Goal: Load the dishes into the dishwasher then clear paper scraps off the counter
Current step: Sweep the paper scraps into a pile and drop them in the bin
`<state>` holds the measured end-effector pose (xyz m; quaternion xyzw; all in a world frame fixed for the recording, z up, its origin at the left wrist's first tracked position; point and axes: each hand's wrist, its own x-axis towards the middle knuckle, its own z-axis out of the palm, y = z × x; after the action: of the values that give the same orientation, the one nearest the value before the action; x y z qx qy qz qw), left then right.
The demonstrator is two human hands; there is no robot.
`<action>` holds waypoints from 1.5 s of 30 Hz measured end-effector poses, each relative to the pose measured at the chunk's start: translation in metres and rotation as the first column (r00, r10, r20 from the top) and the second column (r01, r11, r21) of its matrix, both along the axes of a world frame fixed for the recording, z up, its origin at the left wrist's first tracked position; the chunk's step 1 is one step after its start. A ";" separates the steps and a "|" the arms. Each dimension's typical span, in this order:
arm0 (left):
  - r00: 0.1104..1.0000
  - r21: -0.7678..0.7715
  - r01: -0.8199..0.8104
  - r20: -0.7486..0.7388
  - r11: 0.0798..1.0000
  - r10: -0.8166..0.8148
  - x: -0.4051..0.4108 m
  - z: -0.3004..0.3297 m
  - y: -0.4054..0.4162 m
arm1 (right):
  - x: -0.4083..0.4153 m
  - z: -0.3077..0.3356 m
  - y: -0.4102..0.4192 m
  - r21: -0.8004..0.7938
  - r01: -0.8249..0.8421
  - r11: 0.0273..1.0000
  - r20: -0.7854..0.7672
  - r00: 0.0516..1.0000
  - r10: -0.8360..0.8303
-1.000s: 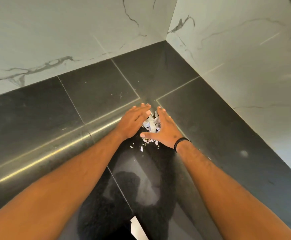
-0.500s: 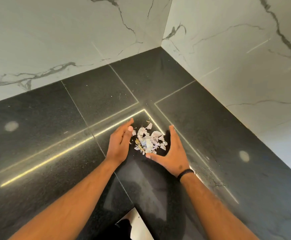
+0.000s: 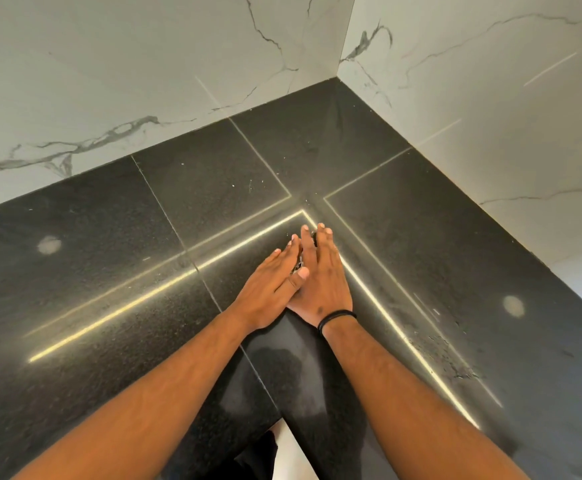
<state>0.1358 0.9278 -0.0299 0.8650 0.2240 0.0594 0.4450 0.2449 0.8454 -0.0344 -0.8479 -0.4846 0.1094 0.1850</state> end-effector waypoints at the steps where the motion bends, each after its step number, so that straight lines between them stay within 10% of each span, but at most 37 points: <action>1: 1.000 -0.041 -0.019 0.018 0.999 0.020 -0.001 -0.001 0.002 | 0.001 -0.001 0.003 0.006 -0.022 1.000 0.015 1.000 0.022; 15: 0.812 -0.407 -0.342 0.327 0.847 0.484 0.004 -0.006 -0.002 | 0.008 -0.012 0.018 0.186 -0.039 0.982 0.146 0.989 0.011; 23: 0.808 -0.378 -0.375 0.314 0.846 0.498 0.006 -0.007 -0.003 | 0.020 0.002 0.018 0.327 0.220 0.919 -0.232 0.962 -0.148; 26: 0.825 -0.339 -0.374 0.304 0.863 0.477 0.005 -0.009 -0.002 | 0.030 0.013 0.016 0.313 0.511 0.801 -0.530 0.793 -0.299; 30: 0.830 -0.324 -0.379 0.294 0.867 0.473 0.008 -0.008 -0.004 | 0.038 0.037 0.001 0.176 0.786 0.593 -0.923 0.342 -0.179; 34: 0.816 -0.306 -0.440 0.258 0.845 0.518 0.011 -0.009 -0.011 | 0.039 0.056 -0.015 0.034 0.818 0.575 -0.999 0.035 0.009; 39: 0.914 0.204 -0.355 0.282 0.912 0.292 0.007 -0.010 -0.039 | 0.044 0.069 -0.031 -0.034 0.827 0.561 -0.989 -0.107 0.098; 42: 0.845 -0.186 -0.385 0.323 0.904 0.426 0.017 0.006 -0.068 | 0.040 0.076 -0.037 -0.030 0.812 0.583 -0.982 -0.132 0.134; 45: 0.711 -0.806 -0.339 0.119 0.486 0.693 0.042 0.036 -0.084 | 0.030 0.083 -0.037 0.006 0.825 0.565 -0.984 -0.096 0.151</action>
<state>0.1778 0.8436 0.0056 0.4596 0.3801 0.2880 0.7492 0.2752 0.8087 0.0490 -0.4847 0.0624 0.4077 0.7713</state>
